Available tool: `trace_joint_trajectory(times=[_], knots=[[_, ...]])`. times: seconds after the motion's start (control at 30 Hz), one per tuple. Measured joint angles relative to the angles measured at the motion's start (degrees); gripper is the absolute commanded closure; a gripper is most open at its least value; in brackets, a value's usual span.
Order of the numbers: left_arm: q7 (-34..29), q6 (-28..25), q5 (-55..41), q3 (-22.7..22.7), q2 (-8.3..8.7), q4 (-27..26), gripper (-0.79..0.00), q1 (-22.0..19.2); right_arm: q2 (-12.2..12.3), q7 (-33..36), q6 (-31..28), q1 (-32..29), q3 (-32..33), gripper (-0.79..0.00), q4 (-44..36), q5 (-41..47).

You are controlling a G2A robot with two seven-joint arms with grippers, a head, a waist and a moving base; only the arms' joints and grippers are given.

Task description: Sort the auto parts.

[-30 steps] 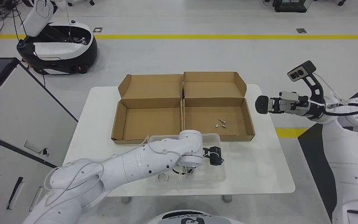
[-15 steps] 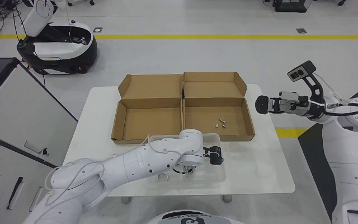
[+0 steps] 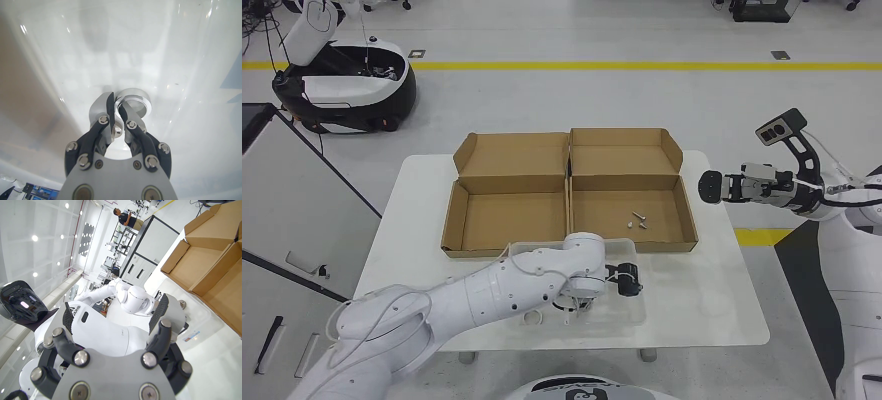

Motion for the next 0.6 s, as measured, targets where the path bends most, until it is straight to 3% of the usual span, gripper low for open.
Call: trace_joint_trajectory(times=[0.13, 0.33, 0.6], knots=[[-0.5, 0.5, -1.8, 0.0, 0.33, -1.3, 0.000, -1.7, 0.0, 0.0, 0.0, 0.0, 0.0, -0.785, 0.0, 0.0], [-1.7, 1.7, -8.2, 0.0, 2.29, -5.3, 0.000, -6.8, 0.0, 0.0, 0.0, 0.0, 0.0, -0.785, 0.0, 0.0], [0.8, -0.8, -17.4, 0.0, 7.93, -11.8, 0.000, -17.3, 0.0, 0.0, 0.0, 0.0, 0.0, -0.785, 0.0, 0.0]])
